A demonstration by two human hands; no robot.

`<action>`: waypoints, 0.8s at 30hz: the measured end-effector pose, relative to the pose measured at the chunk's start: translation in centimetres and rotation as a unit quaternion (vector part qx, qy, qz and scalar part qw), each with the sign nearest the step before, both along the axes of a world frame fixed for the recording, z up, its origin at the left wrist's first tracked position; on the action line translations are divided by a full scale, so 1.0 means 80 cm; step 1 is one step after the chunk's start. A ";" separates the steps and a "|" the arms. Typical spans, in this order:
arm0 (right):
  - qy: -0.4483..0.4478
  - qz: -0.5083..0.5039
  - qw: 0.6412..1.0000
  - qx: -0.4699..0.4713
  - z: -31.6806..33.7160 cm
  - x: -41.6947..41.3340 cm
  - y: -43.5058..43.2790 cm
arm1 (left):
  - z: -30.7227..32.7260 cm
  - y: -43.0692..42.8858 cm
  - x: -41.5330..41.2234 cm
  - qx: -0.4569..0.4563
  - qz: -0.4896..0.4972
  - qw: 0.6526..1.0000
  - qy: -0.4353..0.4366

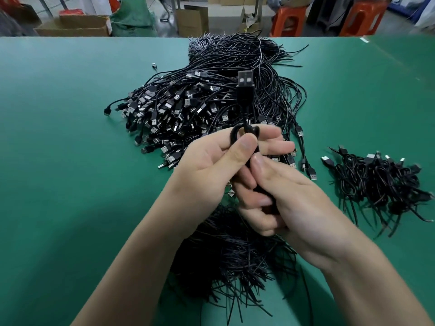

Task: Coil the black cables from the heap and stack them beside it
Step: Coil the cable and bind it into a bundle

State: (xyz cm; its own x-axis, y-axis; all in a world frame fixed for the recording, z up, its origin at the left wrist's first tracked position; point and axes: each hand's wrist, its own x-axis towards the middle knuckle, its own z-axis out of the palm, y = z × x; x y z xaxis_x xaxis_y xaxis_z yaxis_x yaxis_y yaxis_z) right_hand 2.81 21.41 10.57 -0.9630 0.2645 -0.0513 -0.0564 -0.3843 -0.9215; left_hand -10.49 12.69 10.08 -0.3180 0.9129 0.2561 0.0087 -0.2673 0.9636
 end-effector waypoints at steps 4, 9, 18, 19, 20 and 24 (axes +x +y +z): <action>0.042 0.094 0.988 -0.119 0.000 0.005 0.008 | 0.011 -0.009 -0.012 0.021 -0.095 0.994 -0.048; 0.013 0.071 0.994 -0.086 0.004 0.004 -0.001 | 0.001 -0.004 -0.006 0.040 0.006 0.998 -0.052; -0.057 -0.070 0.992 0.091 0.006 0.000 -0.005 | -0.006 0.007 0.003 0.052 0.091 0.994 -0.025; -0.051 -0.082 0.990 0.107 0.004 -0.002 -0.006 | -0.005 0.007 0.003 0.040 0.100 0.994 -0.007; -0.046 -0.096 0.985 0.134 0.001 -0.003 -0.007 | -0.005 0.007 0.002 0.027 0.102 0.994 0.004; -0.071 -0.134 0.951 0.268 -0.006 -0.005 0.003 | 0.001 0.001 -0.009 -0.019 0.090 0.993 0.069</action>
